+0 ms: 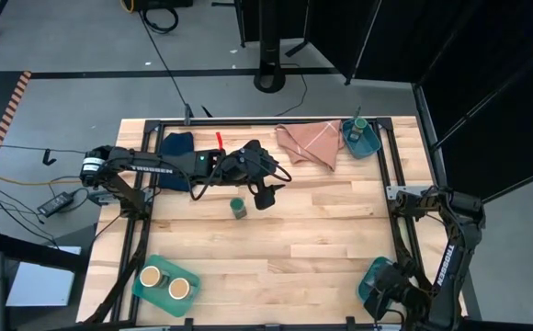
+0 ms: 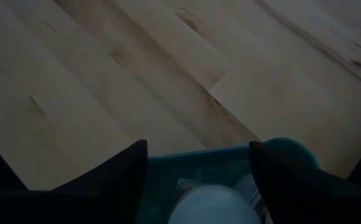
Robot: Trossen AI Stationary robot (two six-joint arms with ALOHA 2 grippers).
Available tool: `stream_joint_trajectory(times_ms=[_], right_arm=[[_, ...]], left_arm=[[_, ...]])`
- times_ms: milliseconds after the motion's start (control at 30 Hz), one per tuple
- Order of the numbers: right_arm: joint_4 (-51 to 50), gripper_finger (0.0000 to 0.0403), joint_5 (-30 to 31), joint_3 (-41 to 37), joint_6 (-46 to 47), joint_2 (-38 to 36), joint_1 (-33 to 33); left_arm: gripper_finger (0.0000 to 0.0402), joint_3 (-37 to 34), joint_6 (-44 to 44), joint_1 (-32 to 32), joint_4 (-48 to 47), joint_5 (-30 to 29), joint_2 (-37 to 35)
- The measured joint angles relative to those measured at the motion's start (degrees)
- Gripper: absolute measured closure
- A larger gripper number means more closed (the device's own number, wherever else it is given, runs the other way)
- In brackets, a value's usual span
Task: Sort spices by type
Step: Put the white seasoning bottle into the green bin, then put the green seasoning bottle into the blue bin
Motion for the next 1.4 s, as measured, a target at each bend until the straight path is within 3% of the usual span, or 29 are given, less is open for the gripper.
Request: stream_joint_trajectory(times_ms=[300,600,867,1100,1400], right_arm=[[0.33,0.0140,0.00,0.00,-0.96,0.00,0.00],[1.35,0.0136,-0.02,-0.02,-1.10,-0.28,-0.35],[0.61,0.0136,2.99,-0.02,-4.68,-6.02,-2.41],[-1.57,0.0134,13.81,-0.02,-17.54,-15.50,-8.04],[-1.24,0.0134,26.99,-0.02,-46.11,-29.30,-19.65]], left_arm=[[0.0063,0.00,0.08,0.00,0.39,-0.34,0.00],[0.0063,-0.01,-0.04,0.00,0.41,-0.45,0.00],[0.0063,-0.02,-2.69,0.00,5.45,2.45,0.00],[0.0062,4.02,-6.17,0.00,5.00,10.15,0.04],[0.0062,22.27,-1.24,-2.76,-13.32,11.39,0.04]])
